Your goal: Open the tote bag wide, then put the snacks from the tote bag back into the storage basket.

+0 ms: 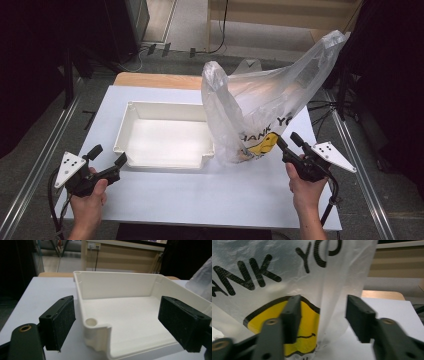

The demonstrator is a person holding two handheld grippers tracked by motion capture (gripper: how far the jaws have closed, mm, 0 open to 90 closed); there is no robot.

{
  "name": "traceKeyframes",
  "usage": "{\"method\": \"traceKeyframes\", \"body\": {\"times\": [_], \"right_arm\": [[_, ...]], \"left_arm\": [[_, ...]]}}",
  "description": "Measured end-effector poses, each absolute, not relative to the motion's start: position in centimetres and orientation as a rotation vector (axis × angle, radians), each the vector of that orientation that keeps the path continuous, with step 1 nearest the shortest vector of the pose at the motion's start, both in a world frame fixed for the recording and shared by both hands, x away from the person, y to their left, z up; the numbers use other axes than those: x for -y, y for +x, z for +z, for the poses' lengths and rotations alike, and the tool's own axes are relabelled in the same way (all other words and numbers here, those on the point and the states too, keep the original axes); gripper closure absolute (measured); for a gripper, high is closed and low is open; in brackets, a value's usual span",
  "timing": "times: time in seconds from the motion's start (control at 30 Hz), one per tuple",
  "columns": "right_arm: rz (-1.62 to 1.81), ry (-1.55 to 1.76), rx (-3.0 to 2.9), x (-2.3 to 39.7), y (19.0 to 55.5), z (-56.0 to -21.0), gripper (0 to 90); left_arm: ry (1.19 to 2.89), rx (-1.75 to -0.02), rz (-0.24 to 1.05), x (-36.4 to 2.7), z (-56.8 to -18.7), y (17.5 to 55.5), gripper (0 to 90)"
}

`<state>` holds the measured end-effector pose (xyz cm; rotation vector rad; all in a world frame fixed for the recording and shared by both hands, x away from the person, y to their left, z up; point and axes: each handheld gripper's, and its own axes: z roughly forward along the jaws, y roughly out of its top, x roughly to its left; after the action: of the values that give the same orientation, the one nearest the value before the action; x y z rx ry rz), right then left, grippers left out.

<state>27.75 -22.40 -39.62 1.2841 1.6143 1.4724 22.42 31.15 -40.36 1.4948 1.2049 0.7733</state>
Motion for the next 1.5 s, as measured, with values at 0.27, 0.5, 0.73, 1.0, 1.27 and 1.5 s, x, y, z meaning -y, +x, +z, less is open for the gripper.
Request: {"method": "traceKeyframes", "body": {"times": [0.27,0.5,0.73,1.0,1.27,1.5], "right_arm": [[1.490,1.236,-1.692,21.1,28.8,-39.5,90.0],[1.411,1.255,-1.662,20.2,29.0,-39.9,90.0],[1.379,1.275,-1.679,20.3,28.8,-40.8,90.0],[1.360,1.284,-1.708,19.9,28.9,-41.7,90.0],[1.367,1.275,-1.713,19.6,28.8,-41.8,90.0],[1.368,1.267,-1.712,19.4,28.7,-41.9,90.0]], "left_arm": [[1.511,-1.151,0.741,-28.4,-39.9,23.3,14.7],[1.506,-1.118,0.712,-26.7,-39.2,24.1,14.8],[1.561,-1.034,0.656,-22.8,-39.1,24.9,14.9],[1.608,-0.941,0.602,-18.7,-38.5,25.7,14.8],[1.660,-0.831,0.554,-14.5,-37.7,26.1,14.6],[1.664,-0.786,0.504,-11.9,-37.4,26.3,14.9]]}}
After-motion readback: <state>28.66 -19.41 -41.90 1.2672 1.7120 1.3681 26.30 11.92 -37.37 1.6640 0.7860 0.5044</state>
